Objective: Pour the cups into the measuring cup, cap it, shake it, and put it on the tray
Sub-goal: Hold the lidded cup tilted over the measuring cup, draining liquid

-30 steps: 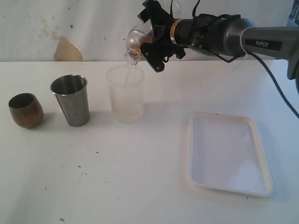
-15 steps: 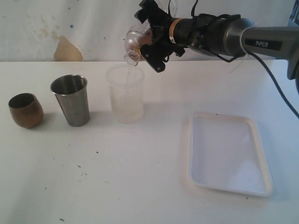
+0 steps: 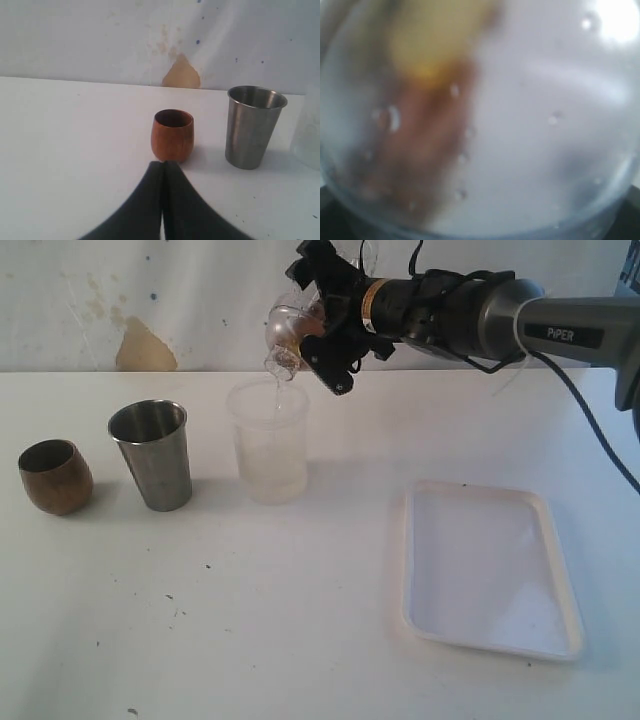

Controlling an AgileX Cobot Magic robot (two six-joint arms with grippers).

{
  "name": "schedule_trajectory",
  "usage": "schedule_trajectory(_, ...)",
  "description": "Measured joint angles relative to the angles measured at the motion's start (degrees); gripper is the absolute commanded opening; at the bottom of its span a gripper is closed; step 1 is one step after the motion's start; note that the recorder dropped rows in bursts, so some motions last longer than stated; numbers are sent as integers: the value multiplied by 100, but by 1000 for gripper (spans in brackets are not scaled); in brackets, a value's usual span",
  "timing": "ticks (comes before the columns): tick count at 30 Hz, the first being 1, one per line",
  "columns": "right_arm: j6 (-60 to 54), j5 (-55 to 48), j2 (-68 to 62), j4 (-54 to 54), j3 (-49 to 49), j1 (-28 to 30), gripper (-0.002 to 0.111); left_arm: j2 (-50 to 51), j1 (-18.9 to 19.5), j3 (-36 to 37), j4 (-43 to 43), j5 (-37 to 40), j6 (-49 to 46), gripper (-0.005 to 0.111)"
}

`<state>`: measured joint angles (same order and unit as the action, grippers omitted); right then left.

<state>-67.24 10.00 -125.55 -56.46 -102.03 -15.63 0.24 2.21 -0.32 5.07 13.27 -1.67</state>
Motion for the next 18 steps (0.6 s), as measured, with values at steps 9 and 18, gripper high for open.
schedule_trajectory(9, -135, 110, 0, -8, 0, 0, 0, 0, 0, 0, 0, 0, 0, 0)
schedule_trajectory(18, -150, 223, 0, -13, 0, 0, 0, 0, 0, 0, 0, 0, 0, 0)
